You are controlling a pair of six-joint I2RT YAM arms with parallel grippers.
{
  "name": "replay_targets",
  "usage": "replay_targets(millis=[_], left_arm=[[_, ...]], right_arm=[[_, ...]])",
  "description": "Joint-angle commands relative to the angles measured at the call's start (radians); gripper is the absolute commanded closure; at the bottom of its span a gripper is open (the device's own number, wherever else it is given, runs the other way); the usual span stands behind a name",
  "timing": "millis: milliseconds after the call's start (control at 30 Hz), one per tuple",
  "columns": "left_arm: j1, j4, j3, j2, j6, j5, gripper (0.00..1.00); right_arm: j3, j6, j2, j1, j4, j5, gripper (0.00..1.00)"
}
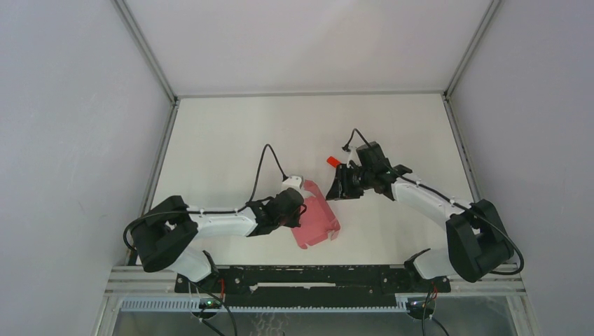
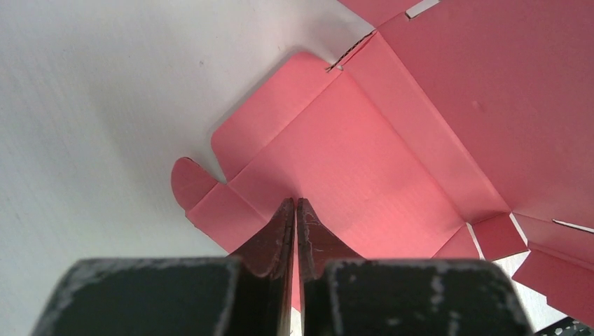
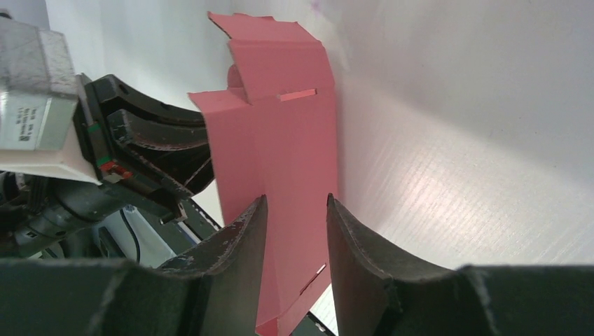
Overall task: Fold the paper box
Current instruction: Fold the paper box at the center of the board.
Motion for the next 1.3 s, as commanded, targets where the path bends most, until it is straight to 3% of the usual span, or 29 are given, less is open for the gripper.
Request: replay_targets(millis=[0,1267], left_arm=[[0.000,0.014,-0.012,0.014,0.008,0.013,0.92],[0.000,0.040,-0.008,0.042,0.006,0.036,0.92]], right_arm=[[0.003,0.026,-0.061,0.013,0.021,0.013,0.54],[0.003,0.028,-0.078,0.087,0.041,-0.003,0.51]])
